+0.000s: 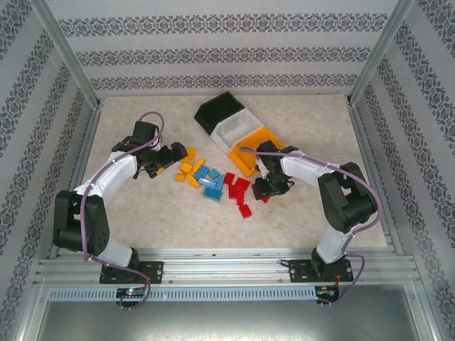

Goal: Sort the legos into containers by color

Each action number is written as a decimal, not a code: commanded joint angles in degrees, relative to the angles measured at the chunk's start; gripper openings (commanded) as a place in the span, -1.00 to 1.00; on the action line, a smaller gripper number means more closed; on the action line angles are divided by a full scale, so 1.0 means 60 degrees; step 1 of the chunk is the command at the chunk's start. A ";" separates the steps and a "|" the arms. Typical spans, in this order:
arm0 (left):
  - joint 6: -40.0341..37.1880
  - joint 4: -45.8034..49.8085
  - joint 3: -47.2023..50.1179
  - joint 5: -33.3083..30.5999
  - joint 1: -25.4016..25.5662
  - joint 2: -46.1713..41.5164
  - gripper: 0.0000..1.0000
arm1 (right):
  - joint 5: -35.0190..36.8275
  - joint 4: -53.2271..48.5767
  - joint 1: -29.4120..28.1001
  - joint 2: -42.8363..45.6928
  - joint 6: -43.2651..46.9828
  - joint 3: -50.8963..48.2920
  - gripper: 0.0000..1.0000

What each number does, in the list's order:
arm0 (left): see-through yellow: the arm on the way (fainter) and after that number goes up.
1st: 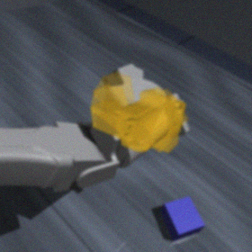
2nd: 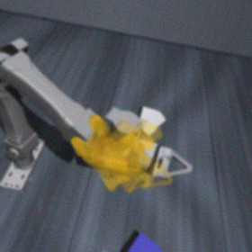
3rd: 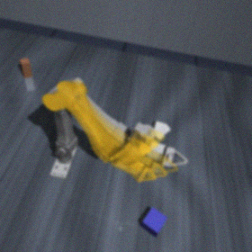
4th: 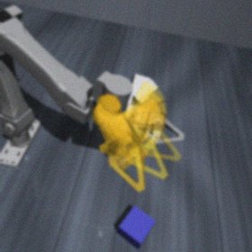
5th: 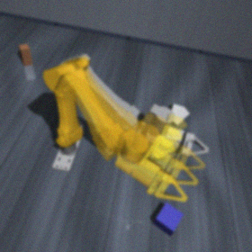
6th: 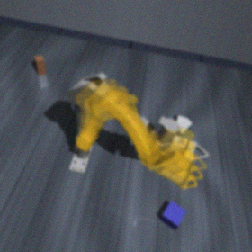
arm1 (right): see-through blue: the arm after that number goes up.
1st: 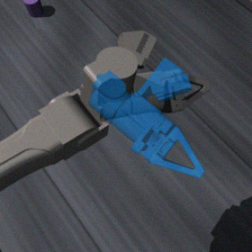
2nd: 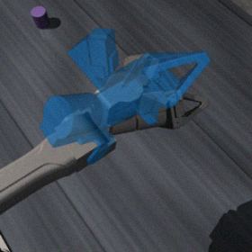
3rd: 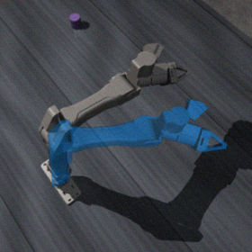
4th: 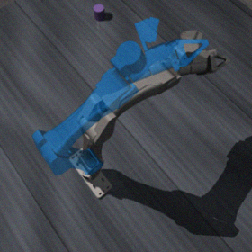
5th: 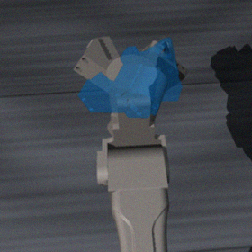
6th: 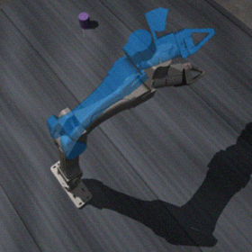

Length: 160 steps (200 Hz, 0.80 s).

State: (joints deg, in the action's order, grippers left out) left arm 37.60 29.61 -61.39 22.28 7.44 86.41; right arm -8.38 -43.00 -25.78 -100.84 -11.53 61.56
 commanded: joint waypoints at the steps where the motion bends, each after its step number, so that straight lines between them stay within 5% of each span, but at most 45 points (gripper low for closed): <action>1: 0.0011 0.0309 -0.0098 0.0006 0.0078 -0.0023 1.00 | 0.0315 -0.0007 -0.0142 -0.0313 0.0088 0.0269 -0.06; 80: -0.0160 0.0371 -0.0397 0.0063 0.0078 0.0333 1.00 | 0.0573 -0.0185 -0.0172 0.0062 -0.0374 -0.0012 -0.52; 160: 0.0021 -0.0202 -0.0397 0.0327 0.0075 0.0682 1.00 | 0.0231 -0.1838 0.0597 0.2402 -0.0851 0.0806 -0.61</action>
State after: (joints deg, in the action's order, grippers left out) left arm 37.58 30.24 -62.17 22.94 7.44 89.41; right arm -5.91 -48.45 -25.12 -91.72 -14.61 62.30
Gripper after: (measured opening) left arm 0.999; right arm 0.253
